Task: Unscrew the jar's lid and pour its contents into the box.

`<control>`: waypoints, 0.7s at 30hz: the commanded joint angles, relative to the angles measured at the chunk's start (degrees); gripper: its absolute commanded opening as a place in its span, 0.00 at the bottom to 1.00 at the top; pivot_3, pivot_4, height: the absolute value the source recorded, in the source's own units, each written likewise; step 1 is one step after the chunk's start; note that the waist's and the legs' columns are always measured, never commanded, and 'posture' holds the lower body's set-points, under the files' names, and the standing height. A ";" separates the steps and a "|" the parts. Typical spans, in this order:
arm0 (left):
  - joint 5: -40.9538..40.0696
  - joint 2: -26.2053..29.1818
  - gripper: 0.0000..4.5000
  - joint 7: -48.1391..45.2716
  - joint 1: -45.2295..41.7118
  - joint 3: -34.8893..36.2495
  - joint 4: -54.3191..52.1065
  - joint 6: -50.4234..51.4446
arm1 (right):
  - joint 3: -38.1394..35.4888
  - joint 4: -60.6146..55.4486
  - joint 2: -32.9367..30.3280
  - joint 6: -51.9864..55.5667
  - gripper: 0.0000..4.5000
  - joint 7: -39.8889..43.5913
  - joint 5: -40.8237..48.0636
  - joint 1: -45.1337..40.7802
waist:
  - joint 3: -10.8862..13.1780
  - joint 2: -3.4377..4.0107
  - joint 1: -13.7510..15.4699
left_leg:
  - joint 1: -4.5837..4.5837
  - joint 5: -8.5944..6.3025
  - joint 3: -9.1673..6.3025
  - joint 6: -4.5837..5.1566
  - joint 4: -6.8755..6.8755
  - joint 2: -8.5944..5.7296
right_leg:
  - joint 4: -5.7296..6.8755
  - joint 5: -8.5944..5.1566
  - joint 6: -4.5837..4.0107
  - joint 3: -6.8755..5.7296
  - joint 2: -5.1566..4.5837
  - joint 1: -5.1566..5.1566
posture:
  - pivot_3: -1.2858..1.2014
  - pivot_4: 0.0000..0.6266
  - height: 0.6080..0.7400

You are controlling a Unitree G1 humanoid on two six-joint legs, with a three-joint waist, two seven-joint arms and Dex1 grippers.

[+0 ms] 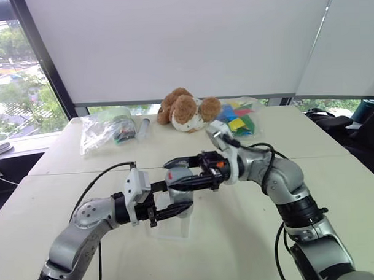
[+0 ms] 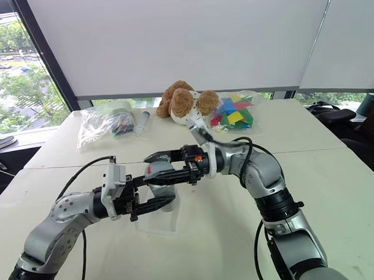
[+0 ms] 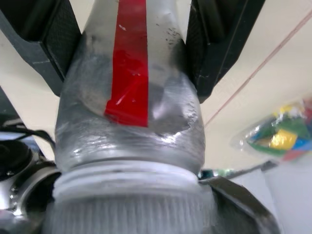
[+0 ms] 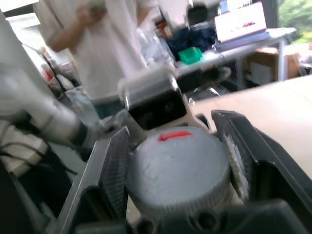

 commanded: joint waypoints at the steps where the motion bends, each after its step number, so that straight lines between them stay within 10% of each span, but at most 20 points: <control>1: -0.34 0.60 0.48 -0.07 0.73 1.16 -0.98 -0.39 | -8.89 -0.88 -0.89 7.56 0.52 -4.91 11.12 -0.65 | 0.00 0.00 0.07 | 0.00 0.00 -0.02 0.00 0.01 0.00 | -0.01 0.00 -0.01 0.00 0.00 0.02 | 0.52 0.24 1.00; 5: -1.67 0.67 0.48 0.77 1.19 3.30 -1.31 -0.36 | -12.86 0.05 -7.56 0.22 0.52 -6.15 3.37 4.99 | 0.00 -0.01 0.35 | -0.01 0.00 -0.01 0.00 0.00 -0.01 | -0.04 -0.02 -0.04 -0.01 -0.02 0.03 | 0.52 0.24 1.00; 11: -3.31 1.06 0.48 1.55 1.83 7.06 -0.03 0.36 | -14.18 19.51 -15.47 -42.91 0.52 -2.10 -21.91 18.29 | 0.01 0.00 0.05 | 0.01 0.00 0.22 0.01 0.02 -0.05 | -0.15 -0.01 0.02 -0.02 -0.05 0.11 | 0.52 0.24 1.00; 21: -3.95 2.18 0.48 1.76 1.69 9.38 1.59 0.78 | -17.49 49.91 -15.32 -61.78 0.52 -1.92 -27.28 20.07 | 0.07 0.10 -0.24 | 0.19 0.01 0.63 0.02 0.03 0.12 | -0.03 0.00 0.01 0.20 0.09 0.13 | 0.52 0.24 1.00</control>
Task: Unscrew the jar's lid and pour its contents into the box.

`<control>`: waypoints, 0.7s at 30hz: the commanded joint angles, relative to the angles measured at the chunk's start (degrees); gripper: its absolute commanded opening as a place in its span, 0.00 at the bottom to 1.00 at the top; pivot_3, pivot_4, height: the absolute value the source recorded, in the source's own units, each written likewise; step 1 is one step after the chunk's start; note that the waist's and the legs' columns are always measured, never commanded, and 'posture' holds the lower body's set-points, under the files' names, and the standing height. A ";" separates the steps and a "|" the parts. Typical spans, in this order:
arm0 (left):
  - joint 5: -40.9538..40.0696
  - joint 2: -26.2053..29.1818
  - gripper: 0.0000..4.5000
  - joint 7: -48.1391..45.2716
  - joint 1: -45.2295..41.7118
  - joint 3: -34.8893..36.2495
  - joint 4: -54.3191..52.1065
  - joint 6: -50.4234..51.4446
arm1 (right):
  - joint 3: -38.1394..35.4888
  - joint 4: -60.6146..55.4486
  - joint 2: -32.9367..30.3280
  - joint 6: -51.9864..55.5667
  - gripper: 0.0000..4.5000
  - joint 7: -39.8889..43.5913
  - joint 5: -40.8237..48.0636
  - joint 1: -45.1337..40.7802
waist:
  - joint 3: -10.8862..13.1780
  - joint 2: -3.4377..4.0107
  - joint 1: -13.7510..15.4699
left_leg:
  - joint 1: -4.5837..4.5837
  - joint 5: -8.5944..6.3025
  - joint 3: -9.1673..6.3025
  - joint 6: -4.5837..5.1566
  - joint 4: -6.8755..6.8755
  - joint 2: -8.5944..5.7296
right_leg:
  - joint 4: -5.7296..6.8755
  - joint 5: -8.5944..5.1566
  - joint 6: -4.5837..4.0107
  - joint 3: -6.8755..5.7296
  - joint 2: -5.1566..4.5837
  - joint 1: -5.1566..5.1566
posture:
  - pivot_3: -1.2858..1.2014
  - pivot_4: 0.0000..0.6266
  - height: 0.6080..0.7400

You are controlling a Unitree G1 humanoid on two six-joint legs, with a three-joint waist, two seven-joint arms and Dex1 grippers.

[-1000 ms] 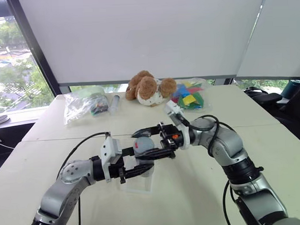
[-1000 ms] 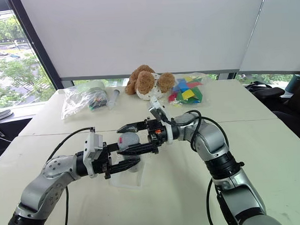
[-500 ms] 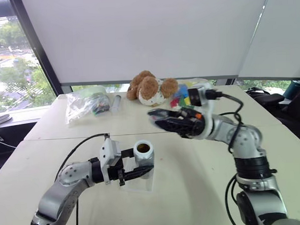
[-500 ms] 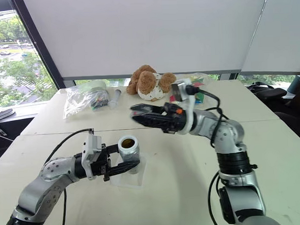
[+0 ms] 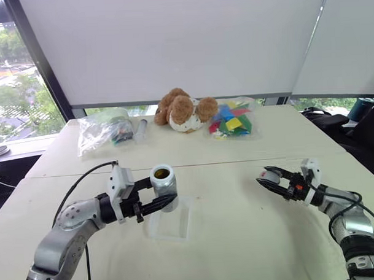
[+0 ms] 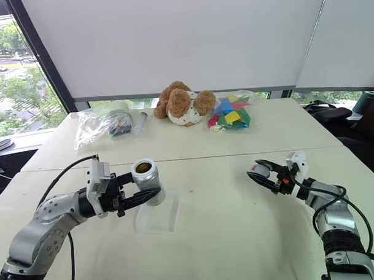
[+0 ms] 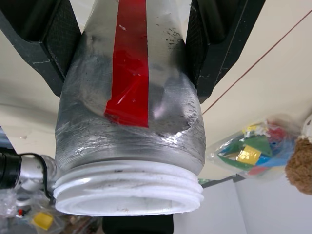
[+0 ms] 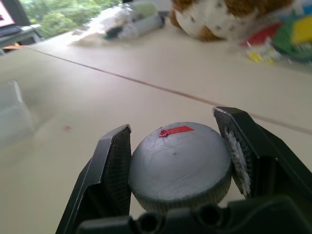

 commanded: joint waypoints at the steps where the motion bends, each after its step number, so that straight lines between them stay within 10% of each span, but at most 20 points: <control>1: -1.36 0.82 0.48 0.49 -0.64 2.56 -0.67 0.26 | -2.37 5.19 0.78 -2.24 0.52 -0.40 0.50 -1.06 | 0.00 0.00 0.09 | 0.00 0.00 -0.01 0.00 0.00 0.00 | -0.01 0.00 -0.01 0.02 0.00 0.00 | 0.52 0.24 1.00; 3: -1.10 1.02 0.48 0.63 -0.67 2.74 -0.73 0.26 | -2.80 7.14 1.27 -3.57 0.52 -0.47 0.40 -1.20 | 0.00 0.01 0.10 | 0.00 0.00 -0.07 0.00 0.01 0.00 | -0.01 0.00 -0.01 0.06 -0.01 0.00 | 0.52 0.24 1.00; 8: -1.36 2.55 0.48 0.07 -0.64 3.27 -0.90 1.37 | -4.73 5.61 0.93 -1.85 0.99 0.38 2.11 0.32 | 0.01 0.01 0.11 | 0.00 0.00 -0.09 0.00 0.01 0.00 | -0.01 0.00 -0.01 0.08 -0.01 -0.01 | 0.52 0.24 1.00; 21: 22.08 10.68 0.48 7.34 -1.71 2.56 5.36 -13.57 | -2.02 -49.86 -6.30 19.10 0.99 3.92 13.25 20.68 | 0.05 0.15 0.29 | -0.01 -0.01 -0.19 -0.01 -0.02 0.02 | -0.01 -0.01 -0.02 0.07 0.00 -0.04 | 0.52 0.24 1.00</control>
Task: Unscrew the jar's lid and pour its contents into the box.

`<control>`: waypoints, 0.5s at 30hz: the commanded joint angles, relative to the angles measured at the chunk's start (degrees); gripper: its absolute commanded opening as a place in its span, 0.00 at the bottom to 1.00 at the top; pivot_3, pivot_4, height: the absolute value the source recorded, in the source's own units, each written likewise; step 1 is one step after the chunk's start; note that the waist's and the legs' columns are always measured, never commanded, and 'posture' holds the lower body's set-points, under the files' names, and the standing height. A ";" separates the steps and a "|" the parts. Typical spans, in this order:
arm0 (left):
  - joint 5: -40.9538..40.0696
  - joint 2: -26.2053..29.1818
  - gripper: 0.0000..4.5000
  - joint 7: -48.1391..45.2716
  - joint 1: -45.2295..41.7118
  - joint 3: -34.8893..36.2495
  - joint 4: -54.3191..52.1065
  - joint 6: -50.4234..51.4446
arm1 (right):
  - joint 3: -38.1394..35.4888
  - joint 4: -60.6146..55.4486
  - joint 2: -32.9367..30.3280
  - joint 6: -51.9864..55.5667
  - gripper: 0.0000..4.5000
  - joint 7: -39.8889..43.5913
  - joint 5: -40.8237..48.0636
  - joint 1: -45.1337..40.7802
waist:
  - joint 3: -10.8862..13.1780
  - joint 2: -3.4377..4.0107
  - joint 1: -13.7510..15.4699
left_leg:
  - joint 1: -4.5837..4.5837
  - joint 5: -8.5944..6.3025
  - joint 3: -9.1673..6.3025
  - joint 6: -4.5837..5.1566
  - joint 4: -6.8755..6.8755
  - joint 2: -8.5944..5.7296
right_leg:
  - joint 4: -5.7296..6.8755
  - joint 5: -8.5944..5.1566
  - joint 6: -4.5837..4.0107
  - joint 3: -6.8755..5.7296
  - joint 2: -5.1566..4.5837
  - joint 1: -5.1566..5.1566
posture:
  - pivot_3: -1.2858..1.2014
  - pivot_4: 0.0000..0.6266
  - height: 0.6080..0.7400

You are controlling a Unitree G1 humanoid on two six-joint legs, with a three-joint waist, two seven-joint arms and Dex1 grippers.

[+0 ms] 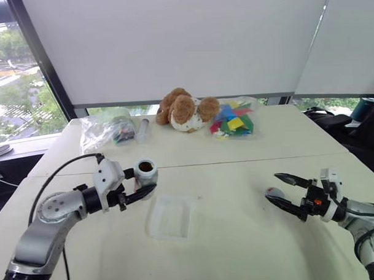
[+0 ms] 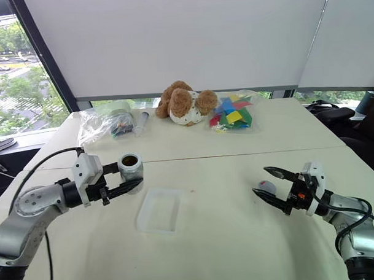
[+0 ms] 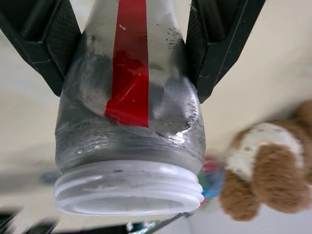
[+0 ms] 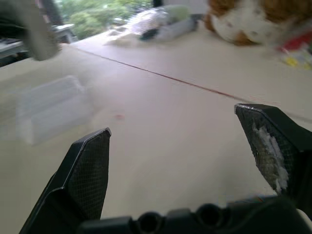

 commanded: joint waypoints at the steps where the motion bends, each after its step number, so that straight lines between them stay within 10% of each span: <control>1: 9.55 1.70 0.48 3.53 -0.79 -0.92 0.98 -8.18 | 1.82 -11.32 -1.73 4.52 0.99 0.77 2.97 2.18 | 0.00 -0.01 0.14 | 0.00 0.00 0.00 0.00 0.00 0.00 | 0.00 0.00 -0.01 0.00 0.00 0.01 | 0.52 0.24 1.00; 15: 56.30 3.80 0.48 31.89 -4.29 -8.87 9.51 -48.73 | 5.66 -15.16 -0.07 5.60 0.99 -1.56 0.84 4.54 | 0.02 -0.06 1.53 | -0.07 0.00 0.10 0.00 0.03 -0.08 | -0.15 0.02 0.03 -0.04 -0.21 0.01 | 0.52 0.24 1.00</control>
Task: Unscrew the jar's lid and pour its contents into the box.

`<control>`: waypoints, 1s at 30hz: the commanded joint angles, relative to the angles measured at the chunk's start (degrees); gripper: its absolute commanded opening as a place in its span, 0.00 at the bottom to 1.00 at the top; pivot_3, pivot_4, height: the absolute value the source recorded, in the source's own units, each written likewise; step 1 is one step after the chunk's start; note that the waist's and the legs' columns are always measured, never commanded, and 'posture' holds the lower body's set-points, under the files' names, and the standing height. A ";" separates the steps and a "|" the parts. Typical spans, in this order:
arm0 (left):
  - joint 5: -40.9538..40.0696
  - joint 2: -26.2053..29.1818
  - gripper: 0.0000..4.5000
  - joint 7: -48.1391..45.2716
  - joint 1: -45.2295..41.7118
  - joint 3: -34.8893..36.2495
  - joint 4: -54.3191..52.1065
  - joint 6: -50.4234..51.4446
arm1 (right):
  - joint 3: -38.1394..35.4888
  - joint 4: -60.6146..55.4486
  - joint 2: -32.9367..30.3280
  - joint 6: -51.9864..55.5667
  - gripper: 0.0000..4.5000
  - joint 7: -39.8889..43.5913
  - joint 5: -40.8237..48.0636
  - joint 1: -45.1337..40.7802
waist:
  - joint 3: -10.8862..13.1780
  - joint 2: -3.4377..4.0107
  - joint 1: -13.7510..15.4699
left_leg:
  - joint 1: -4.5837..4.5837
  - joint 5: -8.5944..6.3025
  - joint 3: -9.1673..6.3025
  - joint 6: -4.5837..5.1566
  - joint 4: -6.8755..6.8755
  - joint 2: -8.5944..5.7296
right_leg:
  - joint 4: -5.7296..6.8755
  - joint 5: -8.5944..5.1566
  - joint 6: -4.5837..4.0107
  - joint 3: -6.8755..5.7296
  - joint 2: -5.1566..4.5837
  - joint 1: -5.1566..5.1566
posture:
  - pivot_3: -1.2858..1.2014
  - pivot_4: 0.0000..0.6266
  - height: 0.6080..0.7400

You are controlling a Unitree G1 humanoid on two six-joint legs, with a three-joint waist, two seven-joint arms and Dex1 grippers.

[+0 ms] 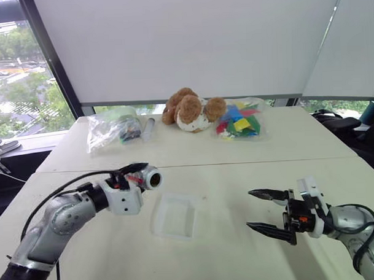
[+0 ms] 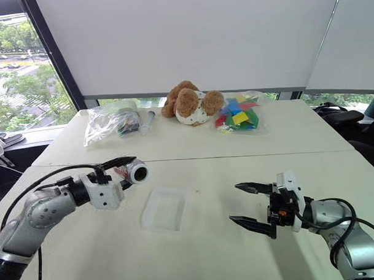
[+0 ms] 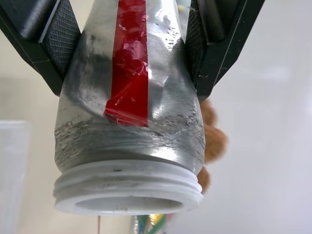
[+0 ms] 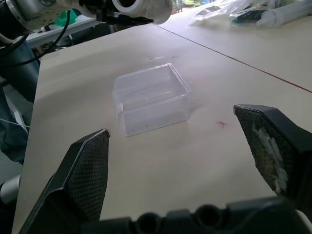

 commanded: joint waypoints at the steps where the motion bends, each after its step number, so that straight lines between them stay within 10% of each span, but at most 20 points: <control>1: 15.37 1.09 0.48 11.68 -3.32 -1.89 0.50 -7.03 | -0.34 -1.65 0.30 -0.32 0.99 -0.86 0.26 -0.80 | 0.00 0.00 -0.01 | 0.00 0.00 0.01 0.00 0.00 0.00 | 0.00 0.01 0.02 0.00 0.00 0.00 | 0.52 0.24 1.00; 14: 63.28 2.66 0.48 58.71 -12.21 -17.19 3.61 4.48 | 1.45 -3.57 2.21 0.00 0.99 -4.50 0.19 -1.63 | 0.00 -0.03 -0.12 | 0.01 0.01 0.22 0.01 0.04 -0.03 | 0.13 0.19 0.36 -0.03 0.09 -0.01 | 0.52 0.24 1.00; 30: 66.86 4.07 0.48 73.03 -11.63 -23.21 7.10 15.48 | 1.98 -4.91 2.88 0.73 0.99 -7.23 0.64 -1.33 | -0.02 -0.06 -0.16 | 0.04 0.01 0.25 0.02 0.10 -0.04 | 0.34 0.19 0.38 -0.03 0.09 -0.03 | 0.52 0.24 1.00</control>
